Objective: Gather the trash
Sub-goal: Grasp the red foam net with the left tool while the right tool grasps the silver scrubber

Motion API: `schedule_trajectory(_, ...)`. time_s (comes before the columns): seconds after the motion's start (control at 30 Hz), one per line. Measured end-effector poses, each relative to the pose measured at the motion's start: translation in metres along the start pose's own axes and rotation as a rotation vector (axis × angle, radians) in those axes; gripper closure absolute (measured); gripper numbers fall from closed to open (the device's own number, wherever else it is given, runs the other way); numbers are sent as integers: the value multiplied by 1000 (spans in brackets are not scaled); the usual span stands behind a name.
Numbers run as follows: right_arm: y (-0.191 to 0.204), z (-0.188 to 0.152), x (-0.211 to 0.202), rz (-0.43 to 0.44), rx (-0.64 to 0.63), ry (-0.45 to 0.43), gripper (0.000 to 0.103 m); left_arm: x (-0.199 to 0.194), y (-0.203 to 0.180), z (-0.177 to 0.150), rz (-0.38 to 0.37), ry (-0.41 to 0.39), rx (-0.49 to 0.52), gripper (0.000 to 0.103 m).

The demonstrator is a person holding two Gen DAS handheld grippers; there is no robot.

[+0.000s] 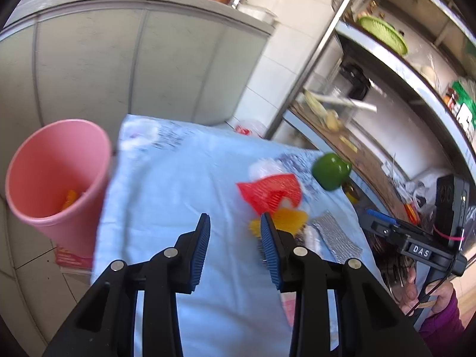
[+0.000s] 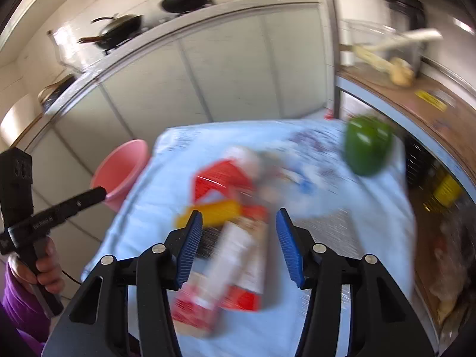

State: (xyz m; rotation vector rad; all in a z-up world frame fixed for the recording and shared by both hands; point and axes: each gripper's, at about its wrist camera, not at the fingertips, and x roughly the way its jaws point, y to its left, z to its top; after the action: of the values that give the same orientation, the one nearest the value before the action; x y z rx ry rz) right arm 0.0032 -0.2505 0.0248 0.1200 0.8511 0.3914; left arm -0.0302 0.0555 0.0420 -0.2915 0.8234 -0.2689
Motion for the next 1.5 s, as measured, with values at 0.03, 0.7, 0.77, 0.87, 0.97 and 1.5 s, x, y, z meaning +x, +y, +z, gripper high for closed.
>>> schedule_trajectory(0.03,-10,-4,-3,-11,14,-1,51,8,-6,2,-13,17,7,69)
schedule_trajectory(0.7,-93,-31,21,-66,101,95,50,135,-54,22,91,182,130,73)
schedule_trajectory(0.77,-93,-33,30,-86,86,113,50,135,-54,21,79,169,141,80)
schedule_trajectory(0.87,-96,-38,41,-101,89,140,50,129,-57,21,65,142,158,91)
schedule_trajectory(0.97,-100,-41,45,-107,92,146,50,117,-59,23,63,99,163,96)
schedule_trajectory(1.5,-88,-57,28,-105,98,63,89,50,-51,19,35,-8,115,96)
